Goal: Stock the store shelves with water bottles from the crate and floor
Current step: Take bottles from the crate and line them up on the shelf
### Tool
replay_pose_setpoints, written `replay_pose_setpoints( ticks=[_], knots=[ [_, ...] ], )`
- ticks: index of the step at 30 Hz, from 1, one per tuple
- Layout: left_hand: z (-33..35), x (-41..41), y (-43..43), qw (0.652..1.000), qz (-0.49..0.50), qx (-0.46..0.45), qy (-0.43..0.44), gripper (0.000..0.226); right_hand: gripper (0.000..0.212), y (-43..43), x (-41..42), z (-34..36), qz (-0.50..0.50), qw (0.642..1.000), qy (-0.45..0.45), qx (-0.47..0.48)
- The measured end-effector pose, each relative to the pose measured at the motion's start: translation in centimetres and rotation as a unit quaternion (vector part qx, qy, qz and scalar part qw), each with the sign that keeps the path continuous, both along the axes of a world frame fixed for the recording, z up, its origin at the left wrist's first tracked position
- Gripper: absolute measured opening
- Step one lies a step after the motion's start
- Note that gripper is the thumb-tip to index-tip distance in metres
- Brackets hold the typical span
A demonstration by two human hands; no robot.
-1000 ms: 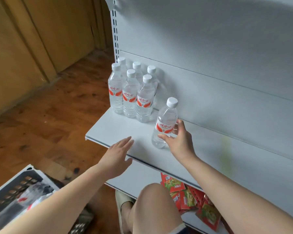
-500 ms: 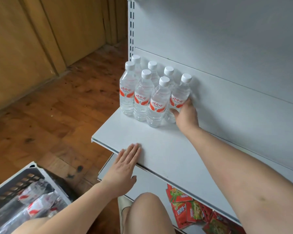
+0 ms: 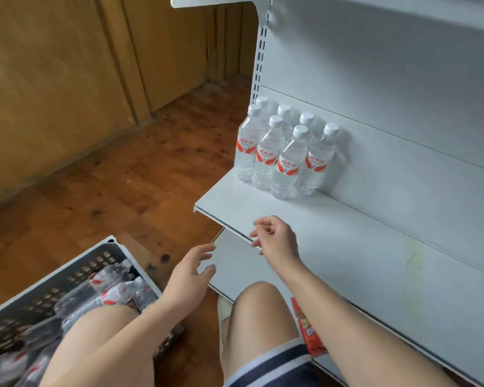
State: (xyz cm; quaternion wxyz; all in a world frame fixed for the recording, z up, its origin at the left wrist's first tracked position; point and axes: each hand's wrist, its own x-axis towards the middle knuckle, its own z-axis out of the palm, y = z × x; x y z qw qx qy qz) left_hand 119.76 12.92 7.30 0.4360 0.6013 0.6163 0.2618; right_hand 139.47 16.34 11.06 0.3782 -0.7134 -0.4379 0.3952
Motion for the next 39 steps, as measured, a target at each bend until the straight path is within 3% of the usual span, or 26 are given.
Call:
replay_pose_setpoints(
  ticks=[5, 6, 9, 13, 19, 23, 30, 36, 39],
  knots=[
    [0.3, -5.4, -8.3, 0.982, 0.146, -0.083, -0.092, 0.022, 0.011, -9.3, -10.1, -0.1, 0.145, 0.986, 0.081, -0.010],
    [0.0, -6.4, -9.6, 0.976, 0.166, -0.104, -0.096, 0.021, 0.010, -10.9, -11.1, -1.3, 0.172, 0.983, 0.060, -0.030],
    [0.1, -9.2, -12.3, 0.974, 0.177, -0.123, -0.073, 0.020, 0.019, -14.5, -12.6, -4.4, 0.300, 0.939, -0.151, -0.080],
    [0.8, -12.9, -15.7, 0.985, 0.143, -0.094, 0.014, 0.016, 0.031, -17.0, -14.5, -3.6, 0.411, 0.891, -0.169, -0.089],
    [2.3, -17.3, -22.0, 0.975, 0.196, -0.086, 0.055, 0.016, 0.021, -19.5, -18.5, -2.0, 0.419, 0.895, -0.109, -0.106],
    [3.2, -18.3, -25.2, 0.968, 0.240, -0.058, 0.047, 0.017, 0.015, -20.7, -20.5, -2.1, 0.471, 0.870, -0.106, -0.098],
    [3.5, -18.8, -26.5, 0.952, 0.297, -0.062, 0.046, 0.015, 0.016, -19.1, -22.8, -2.8, 0.481, 0.868, -0.073, -0.105],
    [3.5, -20.4, -28.1, 0.936, 0.333, -0.084, 0.083, 0.016, 0.011, -18.0, -23.7, -4.6, 0.526, 0.842, -0.058, -0.109],
    [2.7, -21.1, -27.8, 0.926, 0.356, -0.105, 0.068, 0.017, 0.012, -16.9, -22.5, -5.4, 0.496, 0.855, -0.050, -0.142]
  ],
)
